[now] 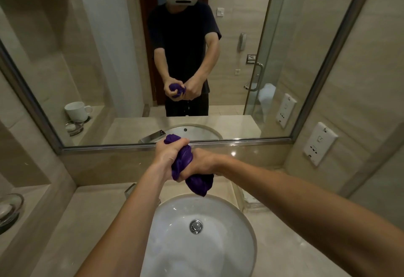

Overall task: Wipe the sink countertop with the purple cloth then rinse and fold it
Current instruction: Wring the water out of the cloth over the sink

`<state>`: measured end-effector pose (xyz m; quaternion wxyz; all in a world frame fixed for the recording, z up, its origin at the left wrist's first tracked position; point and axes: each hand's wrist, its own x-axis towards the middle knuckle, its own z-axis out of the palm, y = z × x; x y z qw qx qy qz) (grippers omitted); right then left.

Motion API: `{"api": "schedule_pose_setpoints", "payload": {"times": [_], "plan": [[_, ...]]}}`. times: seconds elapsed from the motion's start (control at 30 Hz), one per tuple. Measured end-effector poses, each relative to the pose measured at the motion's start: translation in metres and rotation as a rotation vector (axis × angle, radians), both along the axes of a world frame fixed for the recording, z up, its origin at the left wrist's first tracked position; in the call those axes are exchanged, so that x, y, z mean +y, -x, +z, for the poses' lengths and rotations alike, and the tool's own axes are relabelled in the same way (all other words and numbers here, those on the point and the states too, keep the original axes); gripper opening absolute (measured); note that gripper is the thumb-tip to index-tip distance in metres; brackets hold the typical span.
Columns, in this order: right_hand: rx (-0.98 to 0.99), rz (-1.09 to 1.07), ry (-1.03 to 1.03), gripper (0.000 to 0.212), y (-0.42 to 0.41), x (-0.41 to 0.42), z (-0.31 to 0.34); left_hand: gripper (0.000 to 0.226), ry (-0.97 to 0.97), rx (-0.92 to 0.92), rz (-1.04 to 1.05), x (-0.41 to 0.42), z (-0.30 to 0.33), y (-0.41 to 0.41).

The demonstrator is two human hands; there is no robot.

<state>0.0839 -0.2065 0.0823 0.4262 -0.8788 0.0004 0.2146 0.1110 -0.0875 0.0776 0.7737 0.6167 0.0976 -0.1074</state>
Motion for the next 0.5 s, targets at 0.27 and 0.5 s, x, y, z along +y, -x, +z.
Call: {"api": "schedule_pose_setpoints", "payload": {"times": [0.27, 0.5], "plan": [[-0.189, -0.059, 0.344, 0.035, 0.000, 0.013, -0.018, 0.014, -0.112, -0.054, 0.165, -0.008, -0.017, 0.000], [-0.053, 0.020, -0.004, 0.029, 0.011, 0.006, 0.009, 0.027, -0.007, -0.019, 0.131, 0.011, -0.014, -0.006]]}}
